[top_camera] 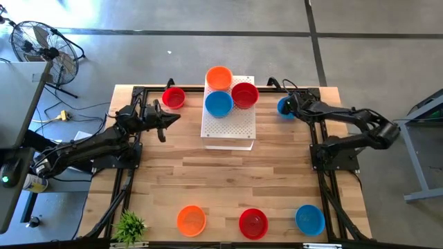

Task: Pick & Place Mini bowls
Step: Stack the blue bowl on top of the blue bowls on the shelf

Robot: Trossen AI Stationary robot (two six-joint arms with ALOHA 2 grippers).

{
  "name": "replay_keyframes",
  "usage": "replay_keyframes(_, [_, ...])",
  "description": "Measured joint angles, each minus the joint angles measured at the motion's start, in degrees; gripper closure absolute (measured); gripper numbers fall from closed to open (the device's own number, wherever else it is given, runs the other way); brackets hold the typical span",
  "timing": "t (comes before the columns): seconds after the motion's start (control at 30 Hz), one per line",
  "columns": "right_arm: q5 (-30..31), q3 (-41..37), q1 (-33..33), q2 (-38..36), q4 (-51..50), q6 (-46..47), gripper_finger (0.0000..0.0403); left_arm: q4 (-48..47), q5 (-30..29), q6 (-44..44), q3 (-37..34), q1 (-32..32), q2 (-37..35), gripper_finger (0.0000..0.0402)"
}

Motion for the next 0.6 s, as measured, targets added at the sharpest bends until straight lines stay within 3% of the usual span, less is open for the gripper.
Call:
replay_keyframes(0.33, [-8.0, 4.7, 5.0, -19.7, -24.0, -7.6, 0.04, 0.0, 0.0, 0.1, 0.0, 0.0, 0.0, 0.0401])
replay_keyframes(0.47, [-13.0, 5.6, 13.9, -25.3, -31.5, -5.3, 0.0399, 0.1, 0.0, 0.1, 0.0, 0.0, 0.0, 0.0401])
replay_keyframes(0.6, [-14.8, 4.5, 26.6, -26.3, -33.6, 3.3, 0.0397, 0.1, 0.0, 0.0, 0.0, 0.0, 0.0, 0.0401])
